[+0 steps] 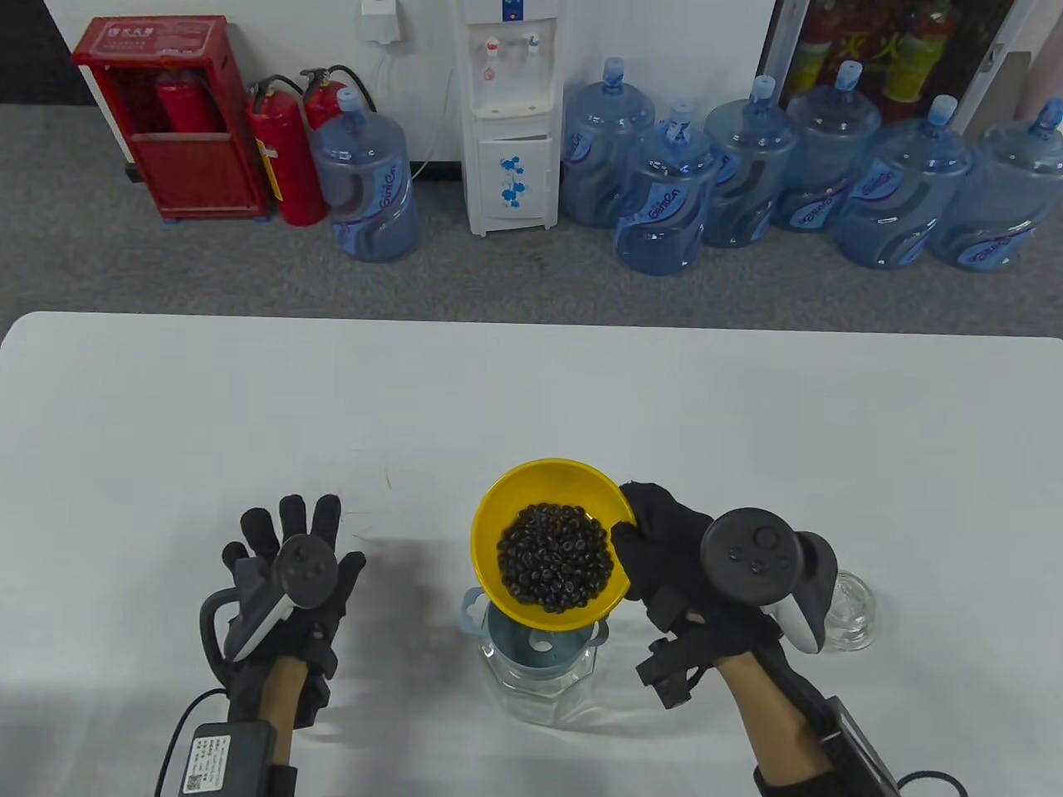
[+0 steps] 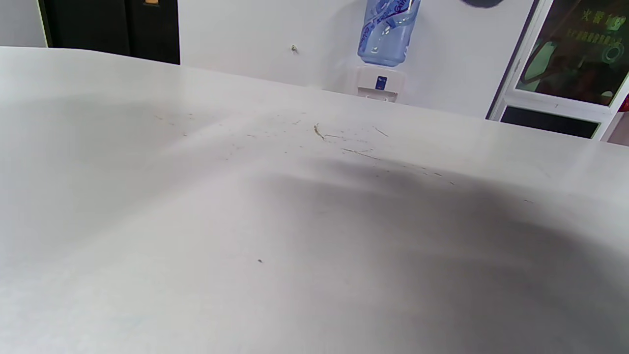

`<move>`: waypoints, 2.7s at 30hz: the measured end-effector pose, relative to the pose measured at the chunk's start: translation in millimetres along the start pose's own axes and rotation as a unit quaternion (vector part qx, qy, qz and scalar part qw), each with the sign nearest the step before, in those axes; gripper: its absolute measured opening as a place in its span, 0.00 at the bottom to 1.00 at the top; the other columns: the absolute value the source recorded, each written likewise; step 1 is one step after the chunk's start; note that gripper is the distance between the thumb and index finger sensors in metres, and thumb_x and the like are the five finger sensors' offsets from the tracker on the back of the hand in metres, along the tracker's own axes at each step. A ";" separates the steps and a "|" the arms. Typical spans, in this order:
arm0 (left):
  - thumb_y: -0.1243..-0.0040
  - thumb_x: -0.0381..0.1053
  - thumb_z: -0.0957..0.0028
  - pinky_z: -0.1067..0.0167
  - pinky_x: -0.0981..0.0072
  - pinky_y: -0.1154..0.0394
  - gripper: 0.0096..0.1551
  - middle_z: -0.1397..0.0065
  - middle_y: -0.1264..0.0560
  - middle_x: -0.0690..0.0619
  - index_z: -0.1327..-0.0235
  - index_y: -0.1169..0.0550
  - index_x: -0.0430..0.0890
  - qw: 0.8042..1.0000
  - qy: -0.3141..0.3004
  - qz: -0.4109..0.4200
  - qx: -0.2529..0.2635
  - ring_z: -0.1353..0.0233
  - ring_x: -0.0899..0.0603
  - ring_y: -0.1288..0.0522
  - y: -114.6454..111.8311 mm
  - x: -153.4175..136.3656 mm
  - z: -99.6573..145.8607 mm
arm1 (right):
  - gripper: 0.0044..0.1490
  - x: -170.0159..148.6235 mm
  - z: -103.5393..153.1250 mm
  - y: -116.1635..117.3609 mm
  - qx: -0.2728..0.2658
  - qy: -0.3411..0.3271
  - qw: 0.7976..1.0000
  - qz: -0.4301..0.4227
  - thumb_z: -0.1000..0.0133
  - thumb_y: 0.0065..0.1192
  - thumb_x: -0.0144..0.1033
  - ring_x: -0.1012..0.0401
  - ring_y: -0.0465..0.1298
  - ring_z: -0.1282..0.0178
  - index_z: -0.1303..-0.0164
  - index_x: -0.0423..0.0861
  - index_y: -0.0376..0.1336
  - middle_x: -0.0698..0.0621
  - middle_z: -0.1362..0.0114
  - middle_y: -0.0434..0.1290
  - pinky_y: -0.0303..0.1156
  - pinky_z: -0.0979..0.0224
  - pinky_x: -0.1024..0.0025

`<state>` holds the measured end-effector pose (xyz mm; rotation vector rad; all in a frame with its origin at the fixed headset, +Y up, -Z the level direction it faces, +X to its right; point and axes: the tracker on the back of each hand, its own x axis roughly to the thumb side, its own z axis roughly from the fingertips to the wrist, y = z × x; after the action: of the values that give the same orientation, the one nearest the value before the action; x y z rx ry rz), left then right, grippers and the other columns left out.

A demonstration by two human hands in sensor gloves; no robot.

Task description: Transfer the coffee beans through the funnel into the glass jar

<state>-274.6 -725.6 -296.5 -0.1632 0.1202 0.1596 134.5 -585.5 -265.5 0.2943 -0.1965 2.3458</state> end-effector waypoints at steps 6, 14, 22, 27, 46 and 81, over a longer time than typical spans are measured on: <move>0.61 0.68 0.37 0.28 0.33 0.67 0.41 0.11 0.66 0.51 0.17 0.60 0.64 1.000 0.001 -0.003 -0.003 0.18 0.31 0.73 -0.4 0.0 -0.1 | 0.31 4.1 1.3 3.8 0.004 -0.011 1.000 0.002 0.34 0.72 0.33 0.59 0.90 0.63 0.27 0.31 0.65 0.34 0.41 0.78 0.90 0.63 0.69; 0.61 0.68 0.37 0.28 0.33 0.67 0.41 0.11 0.66 0.51 0.17 0.60 0.64 1.000 0.004 -0.003 -0.006 0.18 0.31 0.73 -0.6 -0.4 0.0 | 0.31 7.9 6.1 7.4 -0.004 -0.031 0.999 0.017 0.35 0.72 0.33 0.59 0.90 0.63 0.27 0.31 0.65 0.34 0.41 0.78 0.90 0.63 0.69; 0.61 0.68 0.37 0.28 0.33 0.67 0.41 0.11 0.66 0.51 0.17 0.60 0.64 1.000 0.004 -0.005 -0.006 0.18 0.31 0.73 -0.9 -0.4 -0.4 | 0.31 9.0 12.0 7.8 -0.022 -0.045 0.998 0.027 0.35 0.73 0.34 0.58 0.90 0.62 0.28 0.32 0.65 0.35 0.40 0.78 0.91 0.62 0.68; 0.61 0.68 0.37 0.28 0.33 0.67 0.41 0.11 0.66 0.51 0.17 0.60 0.64 1.000 0.004 -0.005 -0.008 0.18 0.31 0.73 -1.2 -0.3 -0.4 | 0.31 9.3 14.5 8.6 -0.027 -0.053 0.998 0.031 0.35 0.73 0.34 0.58 0.91 0.62 0.28 0.32 0.65 0.35 0.40 0.78 0.91 0.61 0.67; 0.62 0.68 0.37 0.28 0.33 0.67 0.41 0.12 0.66 0.51 0.18 0.61 0.64 1.000 0.007 -0.007 -0.011 0.19 0.31 0.73 -1.8 -0.4 -0.5 | 0.30 11.8 21.3 12.1 -0.060 -0.078 0.994 0.054 0.36 0.73 0.35 0.57 0.91 0.60 0.29 0.34 0.65 0.36 0.39 0.78 0.91 0.60 0.66; 0.61 0.68 0.36 0.29 0.33 0.69 0.40 0.12 0.67 0.51 0.18 0.61 0.64 1.000 0.013 -0.015 -0.022 0.19 0.31 0.73 -2.7 1.2 -0.1 | 0.29 16.5 24.4 15.5 -0.086 -0.084 0.990 0.077 0.35 0.72 0.35 0.55 0.90 0.57 0.29 0.36 0.65 0.37 0.37 0.78 0.91 0.57 0.64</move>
<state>-272.9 -728.1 -296.3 -0.2113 0.1392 0.1303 115.9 -590.9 -238.4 0.4054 -0.5163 2.4356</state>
